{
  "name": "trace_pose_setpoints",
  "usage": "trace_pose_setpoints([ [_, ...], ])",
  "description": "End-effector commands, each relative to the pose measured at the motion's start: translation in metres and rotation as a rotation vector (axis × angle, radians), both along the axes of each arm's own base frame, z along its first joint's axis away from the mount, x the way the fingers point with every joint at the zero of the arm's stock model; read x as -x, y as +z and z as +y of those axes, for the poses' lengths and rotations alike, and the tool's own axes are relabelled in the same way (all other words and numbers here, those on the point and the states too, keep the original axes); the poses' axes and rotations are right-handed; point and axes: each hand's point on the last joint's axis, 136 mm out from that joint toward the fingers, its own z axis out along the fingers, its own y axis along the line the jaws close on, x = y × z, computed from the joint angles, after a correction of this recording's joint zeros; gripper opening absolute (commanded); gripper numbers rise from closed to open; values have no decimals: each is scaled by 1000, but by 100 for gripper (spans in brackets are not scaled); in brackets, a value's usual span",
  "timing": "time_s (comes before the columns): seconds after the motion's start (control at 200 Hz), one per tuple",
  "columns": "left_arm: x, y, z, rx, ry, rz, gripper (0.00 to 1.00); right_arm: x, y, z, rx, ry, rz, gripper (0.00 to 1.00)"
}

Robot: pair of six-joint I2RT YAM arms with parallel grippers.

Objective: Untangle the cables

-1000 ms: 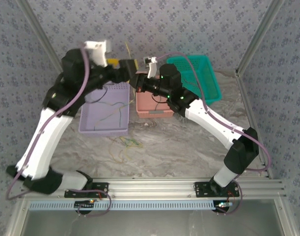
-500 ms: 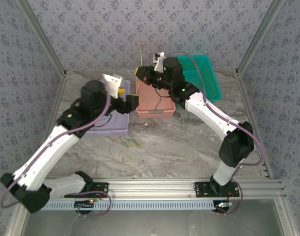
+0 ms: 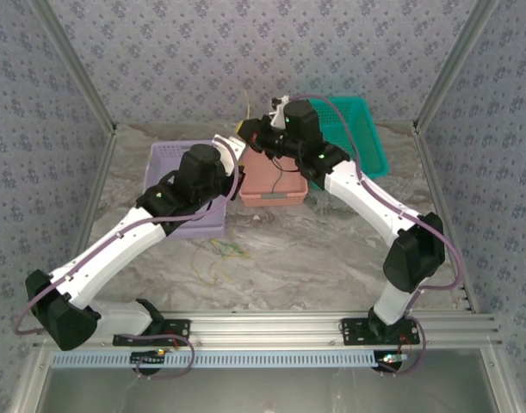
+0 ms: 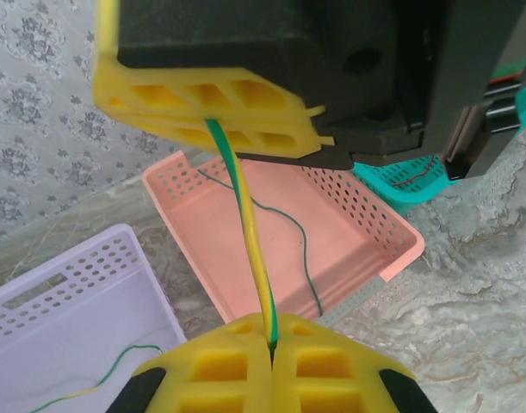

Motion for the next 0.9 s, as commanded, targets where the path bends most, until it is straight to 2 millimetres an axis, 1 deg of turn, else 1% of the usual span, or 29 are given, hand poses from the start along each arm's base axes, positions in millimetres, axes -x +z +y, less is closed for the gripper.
trace_pose_setpoints([
  [0.0,0,17,5,-2,19,-68,0,4,8,-5,-28,-3,13,0],
  [0.17,4,25,15,-17,28,-71,0,1,10,-11,-23,-8,1,0],
  [0.275,5,28,17,-25,24,-61,0,1,14,-13,-14,-9,-17,1],
  [0.295,4,28,18,-29,27,-58,0,1,14,-13,-9,-7,-18,7],
  [0.355,2,27,23,-33,40,-48,0,1,14,-15,15,-7,-20,31],
  [0.38,0,26,24,-35,46,-41,0,2,14,-17,29,-14,-24,39],
  [0.42,-3,24,30,-39,65,-26,0,2,12,-23,57,-32,-31,47],
  [0.475,-9,21,40,-40,96,-5,0,6,14,-34,89,-65,-52,53],
  [0.555,-20,14,60,-46,158,29,0,11,12,-56,151,-123,-78,56],
  [0.57,-23,12,64,-47,170,35,0,14,15,-61,162,-135,-91,56],
  [0.635,-32,5,79,-65,212,59,0,24,15,-79,227,-177,-122,57],
  [0.725,-48,-10,100,-156,287,89,0,39,12,-100,292,-222,-160,58],
  [0.819,-65,-31,114,-242,340,133,0,57,13,-116,321,-243,-206,58],
  [0.859,-71,-42,117,-266,352,151,0,63,8,-120,341,-248,-211,58],
  [0.894,-76,-51,119,-284,366,166,0,70,9,-124,351,-249,-222,58],
])
